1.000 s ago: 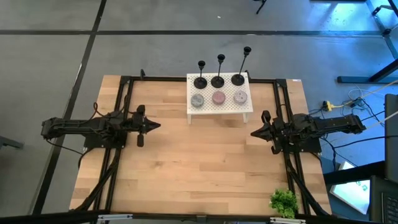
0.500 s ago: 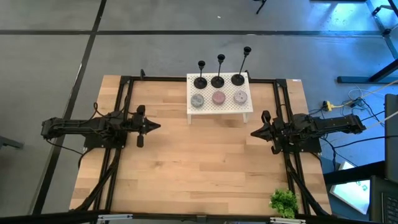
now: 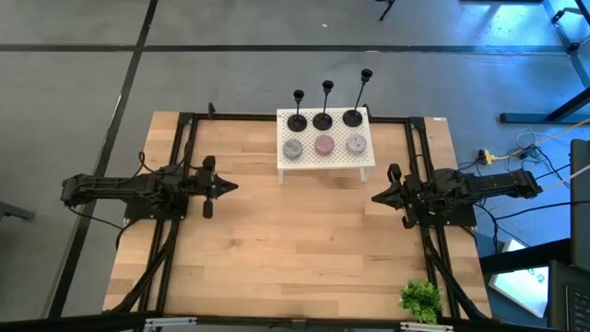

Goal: Pick & Place candle stick holders
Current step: Return to Home Position

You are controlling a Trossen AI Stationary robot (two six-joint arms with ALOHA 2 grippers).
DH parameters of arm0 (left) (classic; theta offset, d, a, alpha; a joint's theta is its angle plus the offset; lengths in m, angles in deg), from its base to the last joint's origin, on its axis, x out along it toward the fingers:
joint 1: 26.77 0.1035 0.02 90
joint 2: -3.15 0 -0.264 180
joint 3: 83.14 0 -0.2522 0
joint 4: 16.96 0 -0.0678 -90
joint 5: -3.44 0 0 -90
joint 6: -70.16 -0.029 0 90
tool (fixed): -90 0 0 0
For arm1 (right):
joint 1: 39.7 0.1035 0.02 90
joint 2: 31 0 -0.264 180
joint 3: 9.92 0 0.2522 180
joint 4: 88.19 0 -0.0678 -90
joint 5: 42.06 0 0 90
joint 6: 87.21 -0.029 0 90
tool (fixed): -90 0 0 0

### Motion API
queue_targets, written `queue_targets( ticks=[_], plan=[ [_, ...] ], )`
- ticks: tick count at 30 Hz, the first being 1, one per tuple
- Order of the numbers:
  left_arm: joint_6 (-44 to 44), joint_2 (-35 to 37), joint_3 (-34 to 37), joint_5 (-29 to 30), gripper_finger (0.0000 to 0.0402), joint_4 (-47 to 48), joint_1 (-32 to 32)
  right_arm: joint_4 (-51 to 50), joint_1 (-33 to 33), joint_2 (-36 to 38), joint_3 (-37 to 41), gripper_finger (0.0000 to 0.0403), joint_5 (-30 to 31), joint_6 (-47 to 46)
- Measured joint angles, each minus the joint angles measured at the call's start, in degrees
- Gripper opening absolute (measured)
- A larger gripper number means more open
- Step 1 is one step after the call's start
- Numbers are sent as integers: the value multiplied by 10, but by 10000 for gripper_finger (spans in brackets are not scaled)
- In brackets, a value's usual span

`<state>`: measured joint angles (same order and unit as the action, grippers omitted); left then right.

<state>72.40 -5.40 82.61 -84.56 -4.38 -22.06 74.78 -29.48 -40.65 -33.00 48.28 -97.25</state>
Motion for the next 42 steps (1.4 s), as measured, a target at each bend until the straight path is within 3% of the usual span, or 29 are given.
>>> queue_targets(
  ticks=[42],
  plan=[
    [0,0,0,-1,8,-3,0,0,0,0,0,0,0,0]
  ],
)
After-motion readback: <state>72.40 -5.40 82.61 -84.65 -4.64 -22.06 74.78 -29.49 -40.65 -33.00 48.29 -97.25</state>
